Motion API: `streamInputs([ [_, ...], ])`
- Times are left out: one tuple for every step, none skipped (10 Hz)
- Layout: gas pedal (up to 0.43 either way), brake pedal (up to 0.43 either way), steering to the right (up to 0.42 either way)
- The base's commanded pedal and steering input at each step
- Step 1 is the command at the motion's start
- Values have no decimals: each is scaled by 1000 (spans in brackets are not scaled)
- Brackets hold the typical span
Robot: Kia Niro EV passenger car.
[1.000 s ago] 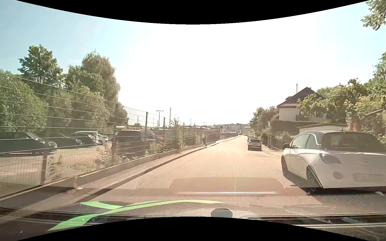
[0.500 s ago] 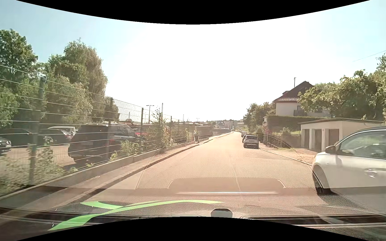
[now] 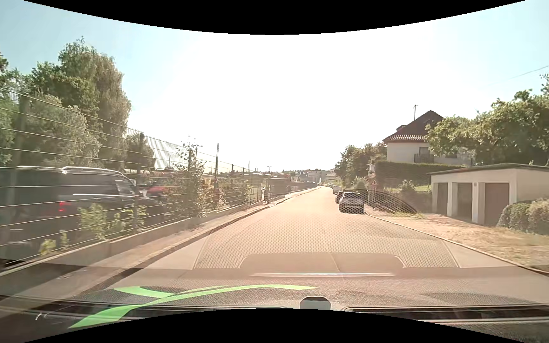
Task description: Follow the waypoints while adhering to traffic rules and regulations
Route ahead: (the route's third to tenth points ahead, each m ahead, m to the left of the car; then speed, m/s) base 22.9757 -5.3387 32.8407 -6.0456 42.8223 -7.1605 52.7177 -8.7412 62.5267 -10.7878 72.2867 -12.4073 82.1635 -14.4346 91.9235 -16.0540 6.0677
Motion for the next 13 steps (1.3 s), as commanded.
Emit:
streamInputs([
  [157,0,51],
  [157,0,51],
  [157,0,51],
  [157,0,51],
  [157,0,50],
  [157,0,46],
  [157,0,41],
  [157,0,34],
  [157,0,28],
  [157,0,28],
  [157,0,29],
  [169,0,29],
  [169,0,29],
])
